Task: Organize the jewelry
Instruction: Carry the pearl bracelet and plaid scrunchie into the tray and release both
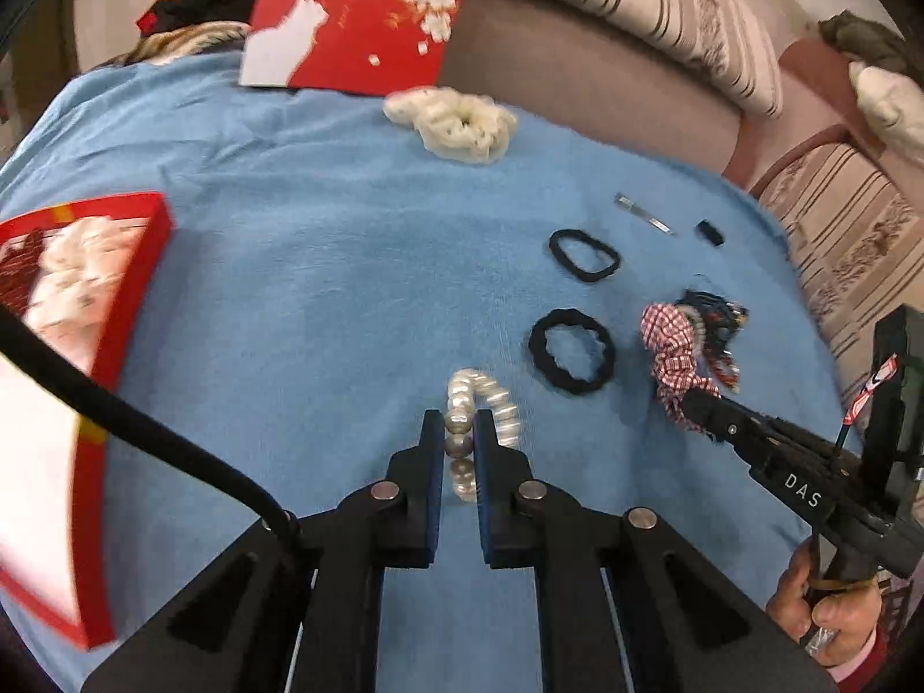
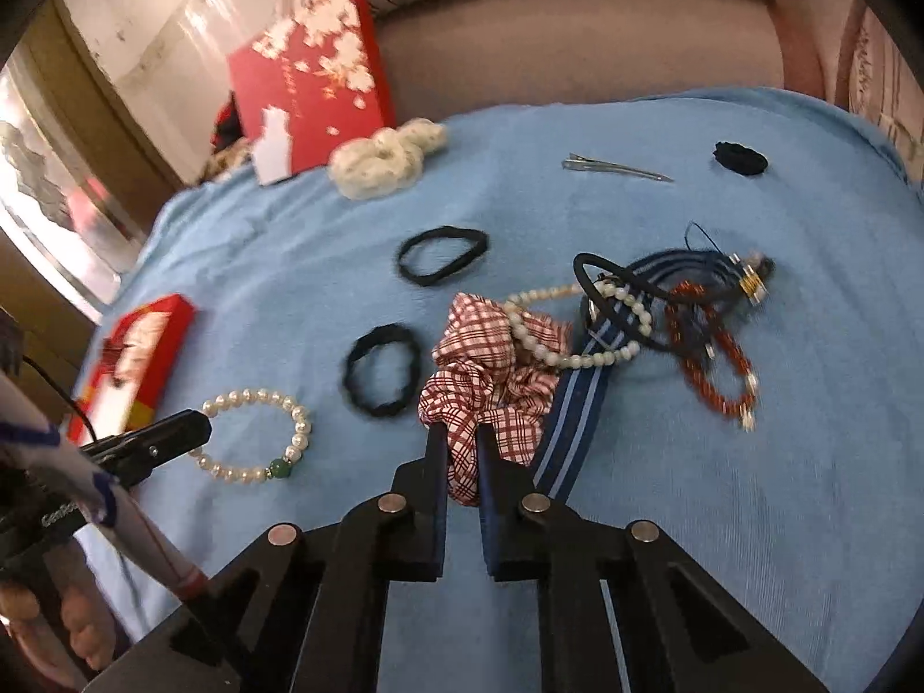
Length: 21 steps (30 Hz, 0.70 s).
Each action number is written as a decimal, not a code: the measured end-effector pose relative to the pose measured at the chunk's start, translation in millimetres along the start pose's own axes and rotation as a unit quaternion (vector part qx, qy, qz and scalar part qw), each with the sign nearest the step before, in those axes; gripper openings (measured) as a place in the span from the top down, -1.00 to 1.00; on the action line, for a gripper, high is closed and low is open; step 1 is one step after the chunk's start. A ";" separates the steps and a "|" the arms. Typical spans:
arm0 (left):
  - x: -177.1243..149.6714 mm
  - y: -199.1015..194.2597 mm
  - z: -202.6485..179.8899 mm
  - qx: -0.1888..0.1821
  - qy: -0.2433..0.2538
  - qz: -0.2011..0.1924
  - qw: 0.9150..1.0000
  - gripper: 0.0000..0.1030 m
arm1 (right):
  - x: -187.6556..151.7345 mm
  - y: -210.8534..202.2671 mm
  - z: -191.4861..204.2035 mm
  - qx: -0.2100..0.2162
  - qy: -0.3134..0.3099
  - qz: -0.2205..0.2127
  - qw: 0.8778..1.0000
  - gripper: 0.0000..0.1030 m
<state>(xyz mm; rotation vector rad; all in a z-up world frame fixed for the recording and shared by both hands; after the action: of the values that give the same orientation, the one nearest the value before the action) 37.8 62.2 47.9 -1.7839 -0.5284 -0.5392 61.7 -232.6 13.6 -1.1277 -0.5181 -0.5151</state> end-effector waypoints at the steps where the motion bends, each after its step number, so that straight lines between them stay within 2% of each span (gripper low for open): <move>1: -2.4 -10.7 1.5 -0.002 -0.002 -0.004 1.000 0.82 | -2.8 -9.1 4.0 0.007 0.000 -0.002 1.000 0.81; 7: -14.2 -60.8 15.0 0.001 -0.005 -0.023 1.000 0.82 | -15.6 -49.7 42.4 0.045 -0.017 -0.013 0.999 0.81; 11: -15.7 -93.4 36.8 0.012 -0.015 -0.043 0.999 0.82 | -21.9 -65.4 72.5 0.065 -0.041 -0.018 0.997 0.81; 16: -6.3 -124.6 76.7 0.039 -0.035 -0.076 0.996 0.82 | -22.9 -65.3 117.1 0.094 -0.069 -0.013 0.993 0.81; 21: 8.0 -132.4 128.1 0.078 -0.064 -0.091 0.991 0.82 | -21.2 -54.2 169.1 0.121 -0.095 -0.001 0.988 0.81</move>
<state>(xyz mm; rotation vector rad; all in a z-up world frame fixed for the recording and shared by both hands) -23.5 220.2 120.5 -1.6374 -0.8066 -0.4975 -9.8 -90.8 95.8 -0.9481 -0.7279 -0.3380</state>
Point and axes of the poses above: each gripper's, at about its wrist camera, not at the fingertips, and y roughly the way its jaws point, z to its left, x to its top, the point moved 4 cm from there along y, roughly the way its jaws point, and after that the axes turned 8 degrees about -z, right-handed, at the moved point
